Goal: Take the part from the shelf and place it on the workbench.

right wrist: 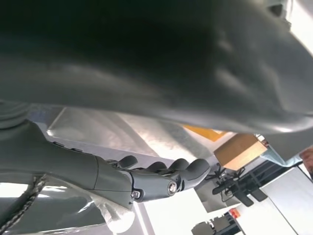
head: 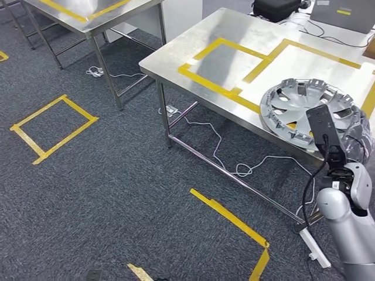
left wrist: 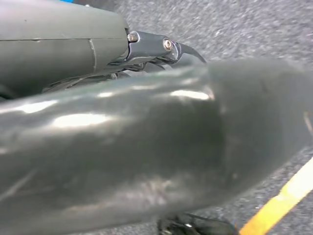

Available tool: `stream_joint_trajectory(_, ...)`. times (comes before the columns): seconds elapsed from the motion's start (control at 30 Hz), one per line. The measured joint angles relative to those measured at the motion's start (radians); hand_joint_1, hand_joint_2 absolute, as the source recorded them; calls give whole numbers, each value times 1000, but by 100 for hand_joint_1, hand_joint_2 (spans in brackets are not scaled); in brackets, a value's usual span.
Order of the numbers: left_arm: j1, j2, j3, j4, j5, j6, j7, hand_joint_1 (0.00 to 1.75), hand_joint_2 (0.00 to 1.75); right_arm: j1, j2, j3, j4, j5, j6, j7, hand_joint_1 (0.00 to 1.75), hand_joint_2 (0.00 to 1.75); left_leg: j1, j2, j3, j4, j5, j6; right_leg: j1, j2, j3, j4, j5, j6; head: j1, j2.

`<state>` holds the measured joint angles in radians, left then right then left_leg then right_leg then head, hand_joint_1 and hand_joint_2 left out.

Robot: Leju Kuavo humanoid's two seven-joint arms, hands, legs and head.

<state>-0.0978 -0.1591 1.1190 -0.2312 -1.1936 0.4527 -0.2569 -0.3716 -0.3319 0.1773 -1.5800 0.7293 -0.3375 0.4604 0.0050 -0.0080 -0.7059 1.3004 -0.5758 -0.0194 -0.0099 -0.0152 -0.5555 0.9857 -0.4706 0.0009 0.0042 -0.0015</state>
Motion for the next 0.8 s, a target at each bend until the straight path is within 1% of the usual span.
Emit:
stream_joint_trajectory(0.03,0,0,0,0,0,0,0,0,0,0,0,1,2,1,0,0,0,0,1,0,31,-22,22,0,0,0,-15,3,9,2,0,0)
stream_joint_trajectory(0.07,0,0,0,0,0,0,1,0,0,-1,0,1,2,2,0,0,0,0,1,0,76,-77,45,3,0,0,-28,6,18,5,0,0)
stream_joint_trajectory(0.1,-1,0,0,0,0,0,1,0,0,-1,0,1,3,3,0,0,0,0,1,-2,130,-150,57,6,1,0,-39,9,25,8,0,0)
stream_joint_trajectory(0.13,-2,0,0,0,0,0,1,0,0,-3,0,2,3,4,0,0,0,0,0,-3,177,-221,60,12,2,0,-48,12,32,13,1,0)
stream_joint_trajectory(0.17,-3,0,0,0,0,0,1,0,0,-6,0,2,4,5,0,0,0,0,-2,-4,206,-270,56,19,2,-1,-54,13,40,20,1,0)
stream_joint_trajectory(0.2,-4,0,1,0,0,1,1,0,0,-9,0,2,5,7,0,0,0,0,-6,-6,219,-296,53,26,1,-1,-58,13,49,27,1,0)
stream_joint_trajectory(0.27,-5,0,1,0,0,3,1,0,0,-12,1,4,9,10,-1,0,0,0,-9,-4,210,-306,64,42,-3,-2,-66,11,60,40,1,0)
stream_joint_trajectory(0.3,-5,0,2,0,0,1,-1,0,0,-12,1,5,11,12,-3,0,0,0,-9,-3,203,-309,73,51,-5,-1,-76,18,50,45,2,0)
stream_joint_trajectory(0.33,-5,0,2,0,0,-2,-4,0,0,-12,1,6,13,15,-6,0,0,0,-8,-1,194,-313,83,60,-5,2,-90,39,25,48,2,0)
stream_joint_trajectory(0.37,-5,1,2,0,1,-9,-10,0,0,-12,1,7,15,19,-12,0,0,0,-7,0,183,-315,94,67,-6,4,-110,82,-15,50,3,0)
stream_joint_trajectory(0.4,-5,2,2,0,2,-18,-16,0,0,-12,1,7,17,24,-19,0,0,0,-9,0,170,-315,104,71,-6,7,-132,143,-61,52,4,0)
stream_joint_trajectory(0.43,-5,2,2,0,2,-25,-21,0,0,-11,1,7,18,30,-25,0,0,0,-10,0,156,-314,115,73,-6,9,-152,210,-97,53,4,0)
stream_joint_trajectory(0.47,-4,2,3,0,3,-32,-25,0,0,-9,1,7,20,35,-32,0,0,0,-12,0,142,-313,125,74,-6,11,-165,266,-115,54,4,0)
stream_joint_trajectory(0.5,-3,2,3,0,3,-35,-28,0,0,-7,2,8,23,39,-37,0,0,0,-13,0,129,-312,134,74,-6,11,-163,292,-110,54,4,0)
stream_joint_trajectory(0.53,-2,2,3,0,3,-37,-30,0,0,-5,2,8,24,42,-42,0,0,44,-14,0,118,-311,142,72,-6,11,-141,280,-89,53,4,0)
stream_joint_trajectory(0.57,-1,2,4,0,3,-38,-31,0,0,-3,2,8,25,44,-45,0,0,87,-15,0,109,-311,150,70,-6,11,-100,232,-63,51,4,0)
stream_joint_trajectory(0.6,0,2,4,0,3,-38,-31,0,0,-4,2,8,26,44,-47,0,0,131,-15,-3,101,-309,156,66,-6,17,-45,160,-48,48,4,0)
stream_joint_trajectory(0.63,-1,2,4,0,3,-38,-31,0,0,-5,2,8,26,44,-49,0,0,175,-16,-5,95,-308,162,61,-5,25,9,86,-44,45,3,0)
stream_joint_trajectory(0.67,-2,2,4,0,3,-38,-32,0,0,-6,3,7,25,42,-51,0,0,175,-17,-7,90,-307,168,55,-5,31,48,30,-48,42,3,0)
stream_joint_trajectory(0.7,-3,2,4,0,3,-38,-32,0,0,-6,3,7,25,40,-54,0,0,175,-17,-10,86,-306,174,50,-3,37,70,-3,-56,39,3,0)
stream_joint_trajectory(0.73,-4,2,5,0,3,-38,-32,0,0,-4,4,6,25,39,-57,0,0,175,-18,-12,83,-306,180,44,-2,36,75,-13,-57,35,3,0)
stream_joint_trajectory(0.77,-3,2,5,0,3,-38,-32,0,0,-1,5,6,24,38,-60,0,0,175,-17,-14,81,-305,184,38,-2,30,73,-15,-53,28,3,0)
stream_joint_trajectory(0.8,-2,2,5,0,3,-38,-32,0,0,1,6,6,24,38,-61,0,0,175,-16,-14,77,-299,181,32,-3,23,70,-17,-49,21,2,0)
